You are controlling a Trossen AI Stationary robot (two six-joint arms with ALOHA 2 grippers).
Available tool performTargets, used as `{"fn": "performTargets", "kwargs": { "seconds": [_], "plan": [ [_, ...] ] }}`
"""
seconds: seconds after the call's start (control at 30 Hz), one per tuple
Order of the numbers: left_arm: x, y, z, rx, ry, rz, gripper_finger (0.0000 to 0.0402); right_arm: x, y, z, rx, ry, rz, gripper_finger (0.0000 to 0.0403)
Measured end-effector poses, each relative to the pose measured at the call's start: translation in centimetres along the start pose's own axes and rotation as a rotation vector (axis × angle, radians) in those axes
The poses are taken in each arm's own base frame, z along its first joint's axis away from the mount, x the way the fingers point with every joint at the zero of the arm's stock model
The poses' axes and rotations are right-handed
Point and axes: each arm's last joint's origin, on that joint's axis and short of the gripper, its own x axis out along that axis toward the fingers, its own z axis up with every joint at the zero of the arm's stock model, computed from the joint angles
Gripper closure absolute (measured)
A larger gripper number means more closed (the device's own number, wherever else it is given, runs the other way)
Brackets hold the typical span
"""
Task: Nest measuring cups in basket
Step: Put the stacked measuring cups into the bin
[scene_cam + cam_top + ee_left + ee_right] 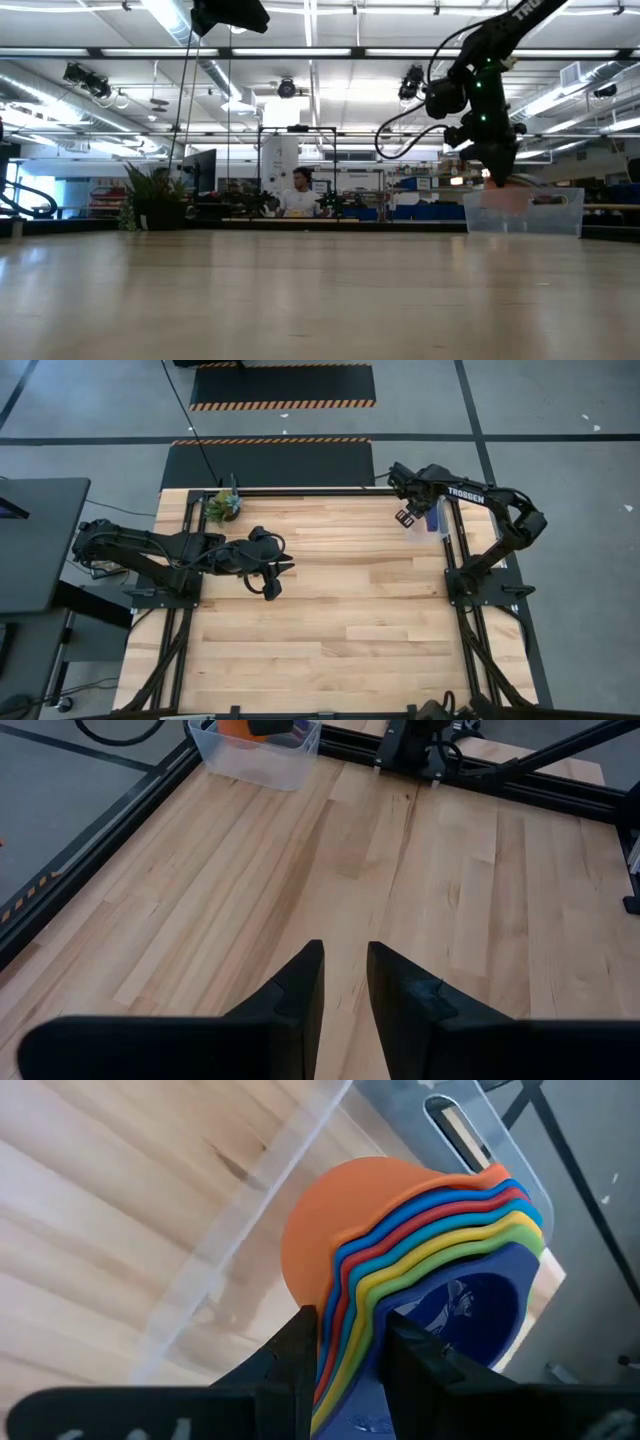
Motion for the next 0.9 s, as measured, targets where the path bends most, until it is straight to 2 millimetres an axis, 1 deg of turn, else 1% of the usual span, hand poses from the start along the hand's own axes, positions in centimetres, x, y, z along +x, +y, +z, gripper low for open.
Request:
{"fn": "performTargets", "kwargs": {
  "seconds": [0.4,0.63,0.9],
  "plan": [
    [0.1,0.2,0.1,-0.003,-0.004,0.02,0.0315,2.5,-0.3,-1.0,0.043,0.059,0.068,0.0302],
    [0.5,1.7,0.5,-0.033,-0.029,0.134,0.0315,3.1,-0.1,-1.5,0.041,0.076,0.067,0.0302],
    [0.9,3.5,0.9,-0.07,-0.032,0.209,0.0315,3.2,-0.1,-1.5,0.042,0.075,0.075,0.0302]
  ]
}}
